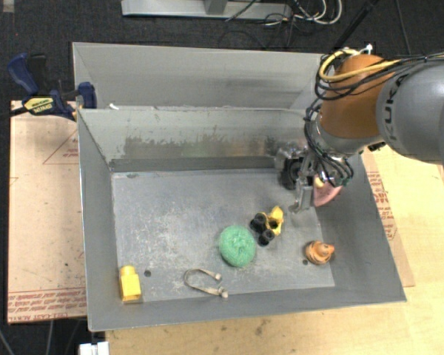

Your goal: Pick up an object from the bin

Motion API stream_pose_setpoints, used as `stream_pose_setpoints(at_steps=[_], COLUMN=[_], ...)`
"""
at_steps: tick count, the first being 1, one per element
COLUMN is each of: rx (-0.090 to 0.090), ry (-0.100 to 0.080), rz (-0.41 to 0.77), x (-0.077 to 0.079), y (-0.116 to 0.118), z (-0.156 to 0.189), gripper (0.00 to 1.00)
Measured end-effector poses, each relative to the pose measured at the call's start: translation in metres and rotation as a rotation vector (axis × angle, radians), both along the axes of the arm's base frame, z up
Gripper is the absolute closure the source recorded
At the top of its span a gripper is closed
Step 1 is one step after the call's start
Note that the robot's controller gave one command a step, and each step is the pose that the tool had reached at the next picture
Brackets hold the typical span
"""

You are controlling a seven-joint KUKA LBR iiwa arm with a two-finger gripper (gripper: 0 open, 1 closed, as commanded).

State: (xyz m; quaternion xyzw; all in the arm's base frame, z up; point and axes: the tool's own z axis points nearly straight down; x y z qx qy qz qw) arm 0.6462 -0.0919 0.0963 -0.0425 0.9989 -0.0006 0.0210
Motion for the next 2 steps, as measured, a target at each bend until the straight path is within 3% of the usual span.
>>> stream_pose_setpoints(at_steps=[1, 2], rx=[0.002, 0.001], ry=[0.036, 0.037], rz=[-0.022, -0.031], x=[-0.001, 0.003], y=[-0.016, -0.031], z=[-0.023, -0.024], gripper=[0.0, 0.0])
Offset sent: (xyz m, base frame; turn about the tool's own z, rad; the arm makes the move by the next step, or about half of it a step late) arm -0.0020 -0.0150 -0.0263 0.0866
